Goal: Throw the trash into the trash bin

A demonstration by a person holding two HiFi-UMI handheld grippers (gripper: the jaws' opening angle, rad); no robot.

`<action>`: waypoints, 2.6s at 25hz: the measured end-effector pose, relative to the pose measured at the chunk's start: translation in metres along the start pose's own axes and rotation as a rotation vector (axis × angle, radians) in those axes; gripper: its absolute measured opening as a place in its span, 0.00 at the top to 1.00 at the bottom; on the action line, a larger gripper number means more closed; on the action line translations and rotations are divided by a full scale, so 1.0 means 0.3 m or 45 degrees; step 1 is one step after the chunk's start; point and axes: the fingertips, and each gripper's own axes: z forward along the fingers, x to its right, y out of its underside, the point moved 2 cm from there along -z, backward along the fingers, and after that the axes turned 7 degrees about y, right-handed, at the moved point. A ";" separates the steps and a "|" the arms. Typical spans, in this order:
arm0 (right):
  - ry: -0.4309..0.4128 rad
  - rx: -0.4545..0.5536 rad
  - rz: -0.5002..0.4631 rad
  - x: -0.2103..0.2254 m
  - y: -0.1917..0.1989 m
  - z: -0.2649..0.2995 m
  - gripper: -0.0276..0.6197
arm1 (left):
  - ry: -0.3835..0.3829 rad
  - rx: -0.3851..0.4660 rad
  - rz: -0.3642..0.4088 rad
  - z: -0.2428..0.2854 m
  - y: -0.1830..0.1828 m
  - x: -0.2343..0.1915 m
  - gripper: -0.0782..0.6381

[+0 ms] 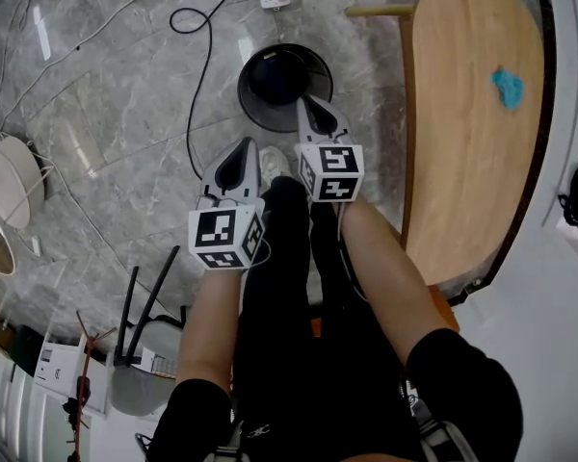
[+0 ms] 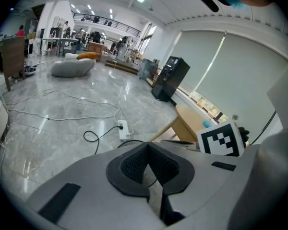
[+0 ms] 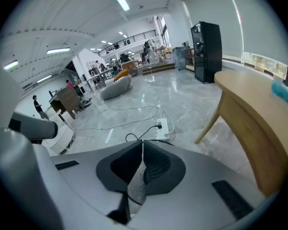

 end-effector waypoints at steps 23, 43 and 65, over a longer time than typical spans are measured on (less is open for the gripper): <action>0.400 0.594 0.119 0.761 -0.349 -0.863 0.94 | 0.195 0.096 0.307 0.238 -0.206 0.774 0.87; 0.609 0.535 0.333 1.263 -0.097 -1.059 0.94 | 0.371 -0.087 0.486 0.486 -0.056 1.277 0.88; 0.380 0.082 -0.031 1.614 -0.175 -0.515 0.58 | 0.261 -0.105 0.407 0.510 -0.102 1.185 0.87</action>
